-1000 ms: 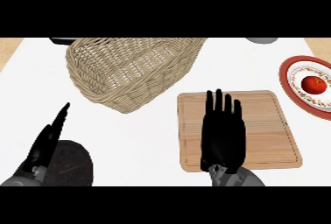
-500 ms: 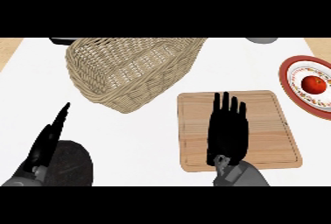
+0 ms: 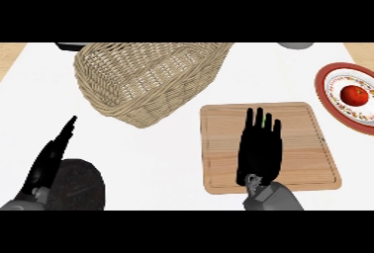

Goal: Pick the eggplant from the cutting board and place it in the basket

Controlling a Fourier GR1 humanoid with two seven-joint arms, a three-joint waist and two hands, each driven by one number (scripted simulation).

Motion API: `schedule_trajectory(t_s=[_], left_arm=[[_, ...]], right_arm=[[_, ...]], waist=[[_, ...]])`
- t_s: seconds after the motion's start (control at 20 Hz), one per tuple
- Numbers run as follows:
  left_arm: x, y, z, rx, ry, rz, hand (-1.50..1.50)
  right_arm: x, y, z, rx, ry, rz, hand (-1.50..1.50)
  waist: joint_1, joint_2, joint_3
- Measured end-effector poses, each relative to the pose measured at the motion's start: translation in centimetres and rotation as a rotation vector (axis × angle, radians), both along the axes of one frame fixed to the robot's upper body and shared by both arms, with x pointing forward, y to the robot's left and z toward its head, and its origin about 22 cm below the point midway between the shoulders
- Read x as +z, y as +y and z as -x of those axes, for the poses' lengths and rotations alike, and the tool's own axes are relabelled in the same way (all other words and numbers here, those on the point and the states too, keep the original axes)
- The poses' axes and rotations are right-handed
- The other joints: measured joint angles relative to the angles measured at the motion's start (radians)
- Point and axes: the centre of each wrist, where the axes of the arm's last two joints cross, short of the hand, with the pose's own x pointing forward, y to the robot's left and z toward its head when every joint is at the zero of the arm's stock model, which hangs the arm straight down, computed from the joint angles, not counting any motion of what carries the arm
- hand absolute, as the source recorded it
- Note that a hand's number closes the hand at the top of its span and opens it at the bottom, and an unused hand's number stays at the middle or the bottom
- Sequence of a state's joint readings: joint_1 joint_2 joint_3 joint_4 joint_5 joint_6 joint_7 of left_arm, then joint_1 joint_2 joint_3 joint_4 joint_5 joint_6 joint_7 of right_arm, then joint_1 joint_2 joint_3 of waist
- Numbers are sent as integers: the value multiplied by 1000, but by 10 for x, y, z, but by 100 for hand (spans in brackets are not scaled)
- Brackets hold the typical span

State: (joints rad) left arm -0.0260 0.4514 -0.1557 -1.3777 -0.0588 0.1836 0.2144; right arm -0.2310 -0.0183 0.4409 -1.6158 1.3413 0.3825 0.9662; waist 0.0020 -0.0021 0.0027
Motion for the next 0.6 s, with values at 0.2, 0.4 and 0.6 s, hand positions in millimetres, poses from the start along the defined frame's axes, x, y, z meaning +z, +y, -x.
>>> schedule_trajectory(t_s=[0.2,0.4,0.6], left_arm=[[-2,-6,-8,11,0,-4,0],[-5,-6,-2,7,-8,-1,0],[2,-6,-2,5,4,0,0]], right_arm=[[-5,-10,-2,-24,0,6,-150],[-11,-19,-3,-42,4,3,-150],[-13,-23,-11,-47,10,-4,-150]], waist=[[-1,-1,1],[-1,-1,1],[0,1,-1]])
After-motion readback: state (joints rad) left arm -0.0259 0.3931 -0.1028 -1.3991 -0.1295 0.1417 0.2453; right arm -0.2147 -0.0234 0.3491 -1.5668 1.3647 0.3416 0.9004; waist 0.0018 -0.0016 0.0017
